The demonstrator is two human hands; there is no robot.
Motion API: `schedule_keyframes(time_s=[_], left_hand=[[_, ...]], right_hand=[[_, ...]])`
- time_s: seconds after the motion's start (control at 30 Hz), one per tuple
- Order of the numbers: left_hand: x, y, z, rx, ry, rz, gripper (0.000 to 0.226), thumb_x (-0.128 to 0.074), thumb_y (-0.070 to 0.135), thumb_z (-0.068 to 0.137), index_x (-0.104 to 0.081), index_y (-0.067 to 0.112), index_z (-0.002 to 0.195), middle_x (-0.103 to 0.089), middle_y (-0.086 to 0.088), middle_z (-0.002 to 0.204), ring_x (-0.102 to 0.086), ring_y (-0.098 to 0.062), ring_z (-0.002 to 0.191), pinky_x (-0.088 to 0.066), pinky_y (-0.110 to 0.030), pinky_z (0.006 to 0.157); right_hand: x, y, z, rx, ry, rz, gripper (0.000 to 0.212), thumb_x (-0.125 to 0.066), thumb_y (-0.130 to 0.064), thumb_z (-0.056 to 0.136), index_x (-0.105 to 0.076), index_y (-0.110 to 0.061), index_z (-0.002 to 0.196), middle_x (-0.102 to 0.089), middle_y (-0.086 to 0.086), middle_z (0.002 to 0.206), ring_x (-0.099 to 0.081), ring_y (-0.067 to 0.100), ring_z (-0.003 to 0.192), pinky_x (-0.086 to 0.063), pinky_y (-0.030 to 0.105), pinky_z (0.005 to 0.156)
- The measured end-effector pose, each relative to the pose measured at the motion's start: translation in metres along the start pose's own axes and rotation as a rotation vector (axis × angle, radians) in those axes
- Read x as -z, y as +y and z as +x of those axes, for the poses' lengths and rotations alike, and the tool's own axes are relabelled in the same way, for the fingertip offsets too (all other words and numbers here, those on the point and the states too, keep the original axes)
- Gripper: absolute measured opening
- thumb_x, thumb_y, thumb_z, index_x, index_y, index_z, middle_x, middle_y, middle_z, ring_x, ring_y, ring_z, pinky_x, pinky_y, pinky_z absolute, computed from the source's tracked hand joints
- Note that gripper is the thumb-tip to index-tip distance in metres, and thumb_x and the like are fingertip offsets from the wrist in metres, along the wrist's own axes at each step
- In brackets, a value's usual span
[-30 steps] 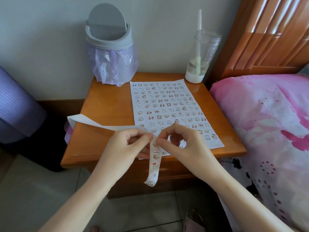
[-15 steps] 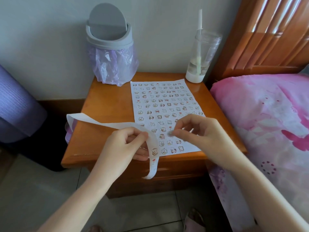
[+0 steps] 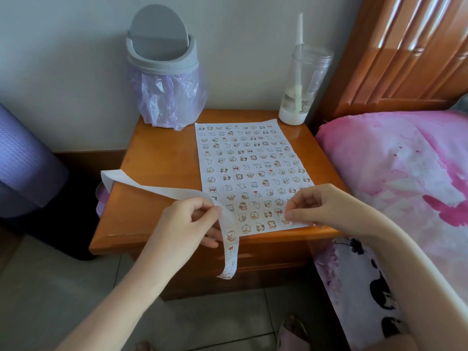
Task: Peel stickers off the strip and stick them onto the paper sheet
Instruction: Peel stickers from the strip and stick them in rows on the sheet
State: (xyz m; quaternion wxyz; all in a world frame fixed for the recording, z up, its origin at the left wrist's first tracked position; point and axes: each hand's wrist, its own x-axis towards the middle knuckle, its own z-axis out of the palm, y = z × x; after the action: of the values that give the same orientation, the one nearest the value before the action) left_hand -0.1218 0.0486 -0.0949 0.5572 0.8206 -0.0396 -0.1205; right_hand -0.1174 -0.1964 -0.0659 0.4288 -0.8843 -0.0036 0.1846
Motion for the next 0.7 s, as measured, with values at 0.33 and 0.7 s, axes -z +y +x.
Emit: schedule_keyframes(time_s=[0.33, 0.7], left_hand=[[0.0007, -0.0018, 0.0015, 0.008, 0.0, 0.005, 0.01, -0.056, 0.022, 0.091, -0.065, 0.018, 0.093, -0.071, 0.011, 0.086, -0.071, -0.008, 0.064, -0.058, -0.022, 0.055], [0.0006, -0.0015, 0.0021, 0.012, 0.003, 0.015, 0.011, -0.055, 0.022, 0.091, -0.064, 0.017, 0.096, -0.07, 0.011, 0.089, -0.071, -0.008, 0.064, -0.058, -0.02, 0.055]], right_hand=[[-0.0053, 0.0023, 0.0018, 0.033, 0.057, -0.018, 0.005, -0.074, -0.022, 0.078, -0.072, -0.018, 0.082, -0.07, -0.008, 0.074, -0.059, -0.004, 0.06, -0.042, 0.006, 0.054], [-0.0098, 0.0069, 0.0024, 0.071, 0.11, -0.084, 0.006, -0.074, -0.024, 0.077, -0.071, -0.02, 0.08, -0.071, -0.001, 0.08, -0.063, 0.011, 0.073, -0.051, 0.024, 0.07]])
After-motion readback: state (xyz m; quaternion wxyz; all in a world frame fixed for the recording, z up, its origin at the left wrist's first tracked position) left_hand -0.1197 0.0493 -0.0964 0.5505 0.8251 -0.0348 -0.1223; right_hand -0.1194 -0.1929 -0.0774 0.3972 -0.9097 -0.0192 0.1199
